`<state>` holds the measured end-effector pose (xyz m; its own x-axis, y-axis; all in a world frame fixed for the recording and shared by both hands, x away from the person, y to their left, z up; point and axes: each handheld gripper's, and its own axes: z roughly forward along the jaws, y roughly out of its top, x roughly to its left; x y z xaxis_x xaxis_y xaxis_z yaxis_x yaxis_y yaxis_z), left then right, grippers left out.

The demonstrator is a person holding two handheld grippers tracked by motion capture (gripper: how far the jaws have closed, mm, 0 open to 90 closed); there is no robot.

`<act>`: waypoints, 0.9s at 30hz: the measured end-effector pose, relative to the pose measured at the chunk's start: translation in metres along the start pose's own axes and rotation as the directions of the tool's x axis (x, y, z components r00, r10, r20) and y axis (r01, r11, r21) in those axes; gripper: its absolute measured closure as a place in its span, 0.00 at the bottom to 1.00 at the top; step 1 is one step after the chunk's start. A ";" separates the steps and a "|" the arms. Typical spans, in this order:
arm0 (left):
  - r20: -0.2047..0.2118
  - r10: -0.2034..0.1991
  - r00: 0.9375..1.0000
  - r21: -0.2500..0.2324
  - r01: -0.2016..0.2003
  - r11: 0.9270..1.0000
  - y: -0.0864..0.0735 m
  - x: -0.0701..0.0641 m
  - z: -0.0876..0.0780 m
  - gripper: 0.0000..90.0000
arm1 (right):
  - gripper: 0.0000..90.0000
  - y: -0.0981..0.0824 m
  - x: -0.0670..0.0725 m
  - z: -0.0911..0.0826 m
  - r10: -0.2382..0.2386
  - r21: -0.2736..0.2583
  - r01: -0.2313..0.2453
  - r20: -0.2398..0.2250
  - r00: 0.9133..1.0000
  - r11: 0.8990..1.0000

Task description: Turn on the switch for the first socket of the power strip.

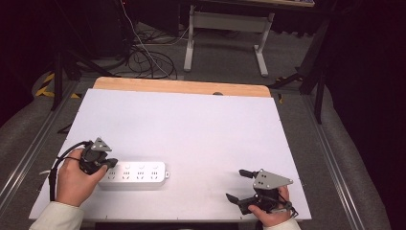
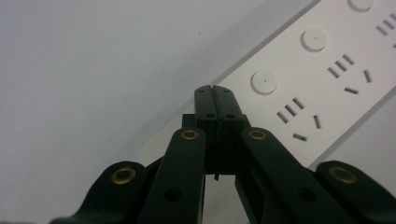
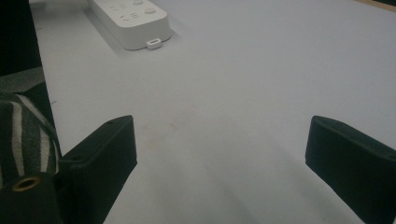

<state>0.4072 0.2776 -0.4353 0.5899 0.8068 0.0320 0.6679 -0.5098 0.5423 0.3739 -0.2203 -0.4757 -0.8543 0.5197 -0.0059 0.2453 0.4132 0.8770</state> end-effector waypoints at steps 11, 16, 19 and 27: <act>0.018 0.012 1.000 -0.063 -0.011 0.998 0.005 -0.007 -0.023 1.00 | 0.11 0.000 0.000 -0.001 0.002 -0.003 -0.002 0.001 1.000 1.000; 0.026 0.015 1.000 -0.079 -0.013 0.997 0.006 -0.010 -0.028 1.00 | 0.11 0.000 0.000 0.000 0.001 -0.001 -0.001 -0.002 1.000 1.000; 0.031 0.015 0.999 -0.092 -0.012 0.996 0.007 -0.010 -0.031 1.00 | 0.10 0.000 -0.001 0.000 0.002 -0.002 -0.002 -0.001 1.000 1.000; 0.087 0.011 0.996 -0.213 0.008 0.977 0.006 -0.012 -0.043 0.69 | 0.10 -0.001 -0.001 0.000 0.004 -0.002 -0.004 -0.002 1.000 1.000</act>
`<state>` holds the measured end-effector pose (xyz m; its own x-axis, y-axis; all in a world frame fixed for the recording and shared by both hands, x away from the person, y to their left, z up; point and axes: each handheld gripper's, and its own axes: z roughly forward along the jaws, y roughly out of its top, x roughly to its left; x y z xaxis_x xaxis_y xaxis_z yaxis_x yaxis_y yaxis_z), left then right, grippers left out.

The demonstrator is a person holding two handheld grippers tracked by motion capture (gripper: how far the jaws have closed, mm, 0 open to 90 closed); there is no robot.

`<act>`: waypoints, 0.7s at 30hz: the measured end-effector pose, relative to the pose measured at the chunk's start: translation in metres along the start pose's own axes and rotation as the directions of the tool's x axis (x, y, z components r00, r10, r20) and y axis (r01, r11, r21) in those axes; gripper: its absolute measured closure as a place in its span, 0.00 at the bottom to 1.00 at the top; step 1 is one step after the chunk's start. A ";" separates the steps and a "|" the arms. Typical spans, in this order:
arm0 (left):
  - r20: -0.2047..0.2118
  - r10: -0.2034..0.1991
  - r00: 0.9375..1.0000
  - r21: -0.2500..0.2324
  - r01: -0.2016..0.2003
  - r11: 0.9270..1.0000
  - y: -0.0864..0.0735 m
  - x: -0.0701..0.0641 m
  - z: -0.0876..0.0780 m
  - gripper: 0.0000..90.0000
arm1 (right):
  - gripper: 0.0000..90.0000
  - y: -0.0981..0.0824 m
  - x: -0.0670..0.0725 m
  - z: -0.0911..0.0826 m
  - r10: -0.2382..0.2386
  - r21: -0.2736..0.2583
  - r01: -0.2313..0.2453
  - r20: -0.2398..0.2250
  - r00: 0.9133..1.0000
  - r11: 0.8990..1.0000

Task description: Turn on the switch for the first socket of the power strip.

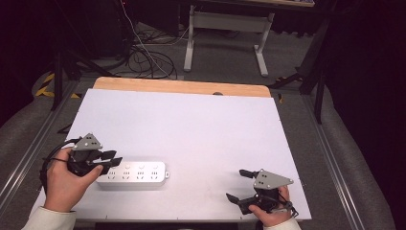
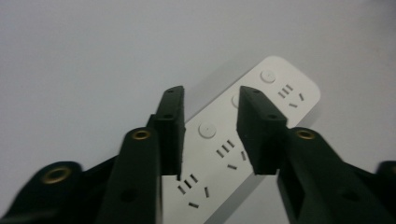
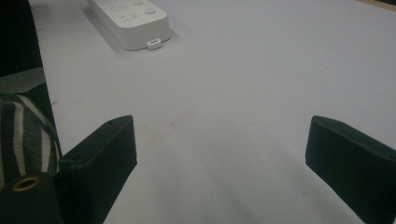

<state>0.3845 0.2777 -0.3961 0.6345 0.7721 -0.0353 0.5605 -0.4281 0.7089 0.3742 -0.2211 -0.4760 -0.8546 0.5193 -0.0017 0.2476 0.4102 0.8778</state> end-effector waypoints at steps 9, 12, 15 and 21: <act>0.025 0.024 0.999 -0.173 -0.019 0.985 -0.002 -0.008 -0.013 0.29 | 0.11 0.000 0.000 0.000 0.002 -0.002 -0.002 0.000 1.000 1.000; 0.013 0.044 0.999 -0.215 -0.040 0.976 -0.004 -0.011 -0.017 0.23 | 0.11 0.000 0.000 0.000 0.002 -0.003 -0.002 -0.001 1.000 1.000; 0.023 0.054 0.998 -0.253 -0.047 0.966 -0.007 -0.015 -0.020 0.19 | 0.11 0.000 0.000 0.000 0.003 -0.003 -0.003 -0.001 1.000 1.000; 0.047 0.062 0.997 -0.323 -0.043 0.945 -0.017 -0.017 -0.024 0.16 | 0.11 0.000 0.000 -0.001 0.002 -0.004 -0.002 -0.003 1.000 1.000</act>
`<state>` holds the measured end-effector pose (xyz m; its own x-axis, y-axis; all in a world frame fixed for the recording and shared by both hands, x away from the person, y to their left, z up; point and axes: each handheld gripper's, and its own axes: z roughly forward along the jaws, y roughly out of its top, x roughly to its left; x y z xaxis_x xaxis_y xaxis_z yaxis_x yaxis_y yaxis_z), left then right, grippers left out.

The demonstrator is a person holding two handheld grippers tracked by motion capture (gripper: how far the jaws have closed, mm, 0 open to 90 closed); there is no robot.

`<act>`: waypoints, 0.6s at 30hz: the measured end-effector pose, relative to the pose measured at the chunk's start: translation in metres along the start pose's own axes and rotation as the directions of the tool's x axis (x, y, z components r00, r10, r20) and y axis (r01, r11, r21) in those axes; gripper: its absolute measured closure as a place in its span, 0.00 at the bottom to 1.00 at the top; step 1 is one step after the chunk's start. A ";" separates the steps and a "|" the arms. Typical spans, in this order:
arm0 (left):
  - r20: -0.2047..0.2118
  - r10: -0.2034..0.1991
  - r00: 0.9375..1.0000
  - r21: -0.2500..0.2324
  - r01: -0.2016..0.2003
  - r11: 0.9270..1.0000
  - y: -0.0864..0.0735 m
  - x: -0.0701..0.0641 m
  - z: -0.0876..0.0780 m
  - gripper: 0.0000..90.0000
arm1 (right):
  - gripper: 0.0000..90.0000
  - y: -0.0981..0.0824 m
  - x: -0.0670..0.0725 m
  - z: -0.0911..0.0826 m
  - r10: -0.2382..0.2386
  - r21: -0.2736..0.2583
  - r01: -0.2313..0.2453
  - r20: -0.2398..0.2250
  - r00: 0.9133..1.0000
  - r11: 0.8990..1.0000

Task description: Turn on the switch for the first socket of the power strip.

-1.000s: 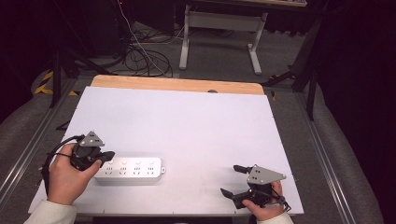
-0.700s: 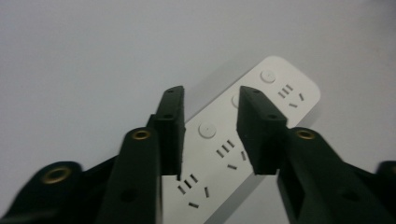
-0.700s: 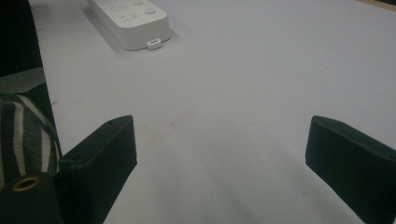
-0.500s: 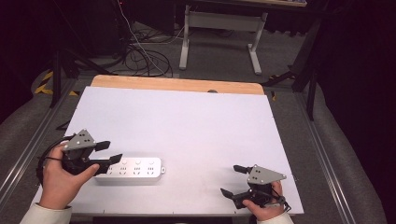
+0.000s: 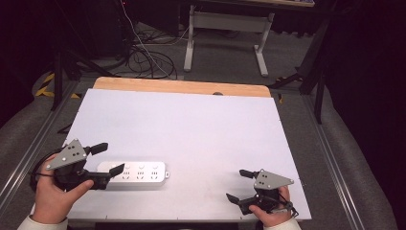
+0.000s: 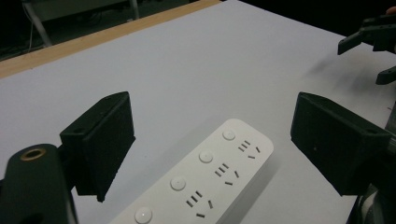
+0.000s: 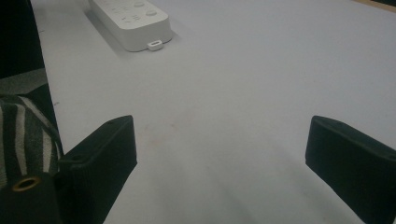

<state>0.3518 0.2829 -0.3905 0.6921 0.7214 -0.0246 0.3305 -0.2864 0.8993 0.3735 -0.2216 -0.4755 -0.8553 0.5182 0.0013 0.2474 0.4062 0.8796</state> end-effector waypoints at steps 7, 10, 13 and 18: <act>0.007 -0.001 1.000 -0.065 0.001 0.998 -0.013 -0.002 -0.011 0.14 | 0.11 0.000 0.000 0.000 -0.002 0.000 0.002 -0.001 1.000 1.000; -0.019 0.012 1.000 -0.044 -0.013 0.999 -0.021 -0.001 -0.014 0.14 | 0.10 0.000 0.000 0.000 -0.003 0.000 0.003 0.000 1.000 1.000; -0.044 -0.005 0.999 -0.050 0.002 0.999 -0.031 0.000 -0.017 0.13 | 0.11 0.000 0.000 0.000 -0.004 0.000 0.004 -0.001 1.000 1.000; -0.064 -0.022 0.998 -0.071 0.017 0.997 -0.049 0.006 -0.023 0.12 | 0.11 0.000 0.000 0.001 -0.004 0.003 0.004 -0.001 1.000 1.000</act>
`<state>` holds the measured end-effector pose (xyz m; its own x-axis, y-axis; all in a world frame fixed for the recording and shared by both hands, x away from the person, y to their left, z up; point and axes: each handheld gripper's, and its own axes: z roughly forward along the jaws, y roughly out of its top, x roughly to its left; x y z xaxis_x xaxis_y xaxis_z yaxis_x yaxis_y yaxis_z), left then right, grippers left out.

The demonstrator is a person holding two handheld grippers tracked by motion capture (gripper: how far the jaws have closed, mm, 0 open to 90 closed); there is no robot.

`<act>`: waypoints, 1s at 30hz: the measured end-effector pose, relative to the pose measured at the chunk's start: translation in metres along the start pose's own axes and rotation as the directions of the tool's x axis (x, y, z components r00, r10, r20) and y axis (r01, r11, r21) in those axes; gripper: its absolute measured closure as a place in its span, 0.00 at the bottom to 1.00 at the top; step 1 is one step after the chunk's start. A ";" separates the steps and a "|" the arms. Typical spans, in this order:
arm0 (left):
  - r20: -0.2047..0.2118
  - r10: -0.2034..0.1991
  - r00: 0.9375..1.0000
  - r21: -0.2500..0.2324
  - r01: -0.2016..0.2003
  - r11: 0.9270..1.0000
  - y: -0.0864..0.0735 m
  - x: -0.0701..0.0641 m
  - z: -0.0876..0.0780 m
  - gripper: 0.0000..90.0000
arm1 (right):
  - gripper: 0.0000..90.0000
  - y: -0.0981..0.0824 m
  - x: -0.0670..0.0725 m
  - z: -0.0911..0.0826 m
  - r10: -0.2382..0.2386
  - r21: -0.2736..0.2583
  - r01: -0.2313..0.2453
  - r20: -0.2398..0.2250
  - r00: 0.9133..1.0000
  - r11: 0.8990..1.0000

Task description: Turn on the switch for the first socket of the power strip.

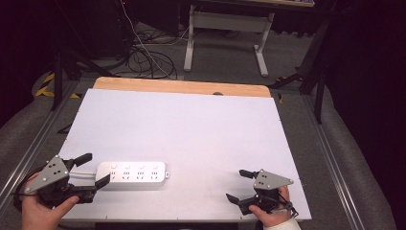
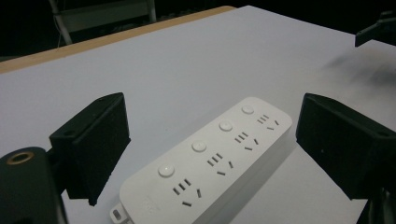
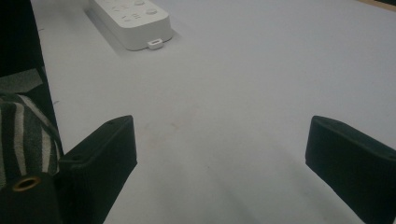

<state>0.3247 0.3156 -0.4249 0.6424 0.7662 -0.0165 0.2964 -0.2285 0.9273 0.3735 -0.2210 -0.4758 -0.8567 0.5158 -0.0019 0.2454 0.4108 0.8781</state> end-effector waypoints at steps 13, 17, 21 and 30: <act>0.020 0.047 0.999 0.007 -0.047 0.999 -0.028 -0.001 -0.001 0.11 | 0.10 0.000 0.000 0.000 -0.004 0.007 0.004 -0.012 1.000 1.000; 0.041 0.037 0.998 0.006 -0.037 0.999 -0.035 0.001 0.000 0.11 | 0.10 0.000 0.000 0.000 -0.004 0.006 0.004 -0.011 1.000 1.000; 0.048 0.027 0.998 0.006 -0.027 1.000 -0.040 0.001 -0.001 0.11 | 0.10 -0.001 0.000 0.000 -0.003 0.005 0.003 -0.012 1.000 1.000; 0.043 -0.029 0.999 0.073 0.026 0.997 -0.056 0.007 0.003 0.12 | 0.10 -0.001 -0.001 0.000 0.001 0.006 -0.001 -0.013 1.000 1.000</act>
<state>0.3150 0.3316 -0.4784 0.6632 0.7461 -0.0594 0.3634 -0.2516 0.8970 0.3744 -0.2220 -0.4771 -0.8622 0.5066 0.0046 0.2485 0.4151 0.8752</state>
